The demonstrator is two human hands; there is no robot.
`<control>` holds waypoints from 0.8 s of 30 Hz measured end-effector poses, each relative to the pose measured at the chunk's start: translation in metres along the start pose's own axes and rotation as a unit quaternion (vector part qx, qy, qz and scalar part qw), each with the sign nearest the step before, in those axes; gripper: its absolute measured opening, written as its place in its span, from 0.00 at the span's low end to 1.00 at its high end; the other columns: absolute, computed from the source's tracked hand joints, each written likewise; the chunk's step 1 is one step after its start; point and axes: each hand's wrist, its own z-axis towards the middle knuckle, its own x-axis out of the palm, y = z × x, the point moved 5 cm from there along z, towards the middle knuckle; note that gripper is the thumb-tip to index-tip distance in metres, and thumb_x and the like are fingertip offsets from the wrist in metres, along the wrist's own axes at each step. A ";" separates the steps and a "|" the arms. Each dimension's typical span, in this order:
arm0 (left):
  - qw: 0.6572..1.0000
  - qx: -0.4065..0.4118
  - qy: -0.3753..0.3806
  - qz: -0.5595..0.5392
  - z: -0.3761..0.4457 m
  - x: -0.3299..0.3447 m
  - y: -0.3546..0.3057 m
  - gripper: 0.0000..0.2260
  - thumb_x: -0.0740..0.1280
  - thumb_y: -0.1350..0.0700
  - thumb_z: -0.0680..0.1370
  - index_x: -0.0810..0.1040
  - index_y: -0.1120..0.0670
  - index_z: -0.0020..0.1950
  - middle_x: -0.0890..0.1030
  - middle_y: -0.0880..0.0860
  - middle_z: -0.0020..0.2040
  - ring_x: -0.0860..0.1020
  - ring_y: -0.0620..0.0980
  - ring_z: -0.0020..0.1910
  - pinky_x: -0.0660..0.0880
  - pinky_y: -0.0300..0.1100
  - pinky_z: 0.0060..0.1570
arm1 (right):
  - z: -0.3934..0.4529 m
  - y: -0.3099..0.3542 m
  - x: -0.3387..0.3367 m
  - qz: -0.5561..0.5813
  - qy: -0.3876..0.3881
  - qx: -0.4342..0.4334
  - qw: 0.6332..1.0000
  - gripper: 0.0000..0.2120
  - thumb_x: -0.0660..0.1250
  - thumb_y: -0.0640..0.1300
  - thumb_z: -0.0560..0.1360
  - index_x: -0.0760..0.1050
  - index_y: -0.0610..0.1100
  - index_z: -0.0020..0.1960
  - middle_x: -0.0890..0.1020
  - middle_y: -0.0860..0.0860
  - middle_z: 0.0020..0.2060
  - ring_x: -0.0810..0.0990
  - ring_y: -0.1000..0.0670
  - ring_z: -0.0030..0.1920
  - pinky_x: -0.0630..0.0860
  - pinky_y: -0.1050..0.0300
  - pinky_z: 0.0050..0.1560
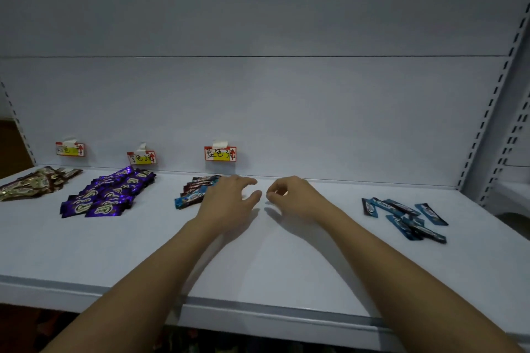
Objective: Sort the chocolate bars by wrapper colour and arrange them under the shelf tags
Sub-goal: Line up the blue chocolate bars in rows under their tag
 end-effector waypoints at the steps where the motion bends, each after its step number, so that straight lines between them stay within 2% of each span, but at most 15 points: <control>1: 1.000 0.013 0.011 -0.014 0.004 0.008 -0.016 0.19 0.60 0.40 0.79 0.73 0.42 0.68 0.73 0.47 0.69 0.69 0.50 0.68 0.68 0.52 0.66 | -0.006 -0.011 -0.012 0.002 -0.001 0.004 1.000 0.07 0.65 0.48 0.76 0.81 0.50 0.48 0.82 0.54 0.46 0.80 0.53 0.45 0.74 0.62 0.43; 4: 0.996 0.033 0.045 -0.063 0.016 0.034 -0.064 0.17 0.61 0.42 0.79 0.74 0.42 0.66 0.75 0.46 0.66 0.72 0.48 0.64 0.70 0.49 0.64 | -0.023 -0.049 -0.057 -0.017 -0.033 0.026 0.999 0.07 0.65 0.48 0.77 0.82 0.51 0.50 0.82 0.56 0.46 0.80 0.56 0.45 0.74 0.63 0.43; 8: 0.988 0.043 0.094 -0.114 0.032 0.072 -0.125 0.13 0.65 0.44 0.77 0.76 0.41 0.62 0.78 0.43 0.59 0.75 0.44 0.54 0.71 0.41 0.54 | -0.044 -0.108 -0.120 -0.024 -0.087 0.078 0.993 0.06 0.65 0.48 0.77 0.81 0.51 0.49 0.82 0.55 0.44 0.81 0.53 0.43 0.75 0.63 0.37; 12: 0.984 0.055 0.114 -0.122 0.056 0.100 -0.177 0.12 0.66 0.47 0.77 0.79 0.45 0.59 0.79 0.46 0.57 0.76 0.46 0.51 0.74 0.42 0.53 | -0.059 -0.162 -0.170 -0.045 -0.145 0.122 0.981 0.05 0.66 0.44 0.77 0.80 0.51 0.47 0.81 0.54 0.44 0.78 0.56 0.42 0.69 0.66 0.35; 15: 0.984 0.033 0.115 -0.135 0.068 0.119 -0.195 0.11 0.67 0.47 0.77 0.80 0.47 0.57 0.79 0.50 0.57 0.77 0.48 0.52 0.77 0.46 0.56 | -0.072 -0.200 -0.192 -0.038 -0.193 0.166 0.966 0.04 0.67 0.42 0.76 0.81 0.48 0.47 0.82 0.49 0.46 0.78 0.54 0.44 0.71 0.64 0.36; 18: 0.979 0.017 0.116 -0.166 0.070 0.131 -0.191 0.11 0.67 0.47 0.77 0.81 0.50 0.55 0.81 0.50 0.53 0.78 0.46 0.47 0.78 0.42 0.49 | -0.082 -0.225 -0.198 -0.072 -0.161 0.233 0.956 0.05 0.69 0.45 0.75 0.81 0.44 0.45 0.83 0.44 0.47 0.80 0.48 0.46 0.77 0.55 0.41; 20: 0.976 0.025 0.119 -0.180 0.073 0.130 -0.186 0.12 0.67 0.45 0.77 0.81 0.49 0.55 0.80 0.48 0.51 0.76 0.43 0.44 0.72 0.34 0.39 | -0.085 -0.229 -0.202 -0.108 -0.143 0.261 0.948 0.14 0.70 0.48 0.74 0.82 0.35 0.47 0.83 0.37 0.48 0.81 0.42 0.46 0.77 0.48 0.42; 22: 0.973 0.018 0.134 -0.189 0.072 0.128 -0.180 0.12 0.69 0.43 0.75 0.81 0.48 0.52 0.78 0.45 0.48 0.75 0.42 0.43 0.66 0.31 0.35 | -0.087 -0.225 -0.202 -0.132 -0.108 0.285 0.943 0.22 0.71 0.53 0.73 0.81 0.32 0.49 0.83 0.36 0.46 0.80 0.44 0.40 0.75 0.52 0.37; 24: 0.974 0.017 0.152 -0.169 0.067 0.128 -0.179 0.13 0.71 0.41 0.72 0.80 0.47 0.51 0.77 0.44 0.46 0.74 0.40 0.42 0.66 0.32 0.34 | -0.090 -0.219 -0.199 -0.148 -0.074 0.306 0.937 0.24 0.73 0.56 0.71 0.81 0.34 0.47 0.83 0.40 0.42 0.79 0.46 0.39 0.73 0.55 0.36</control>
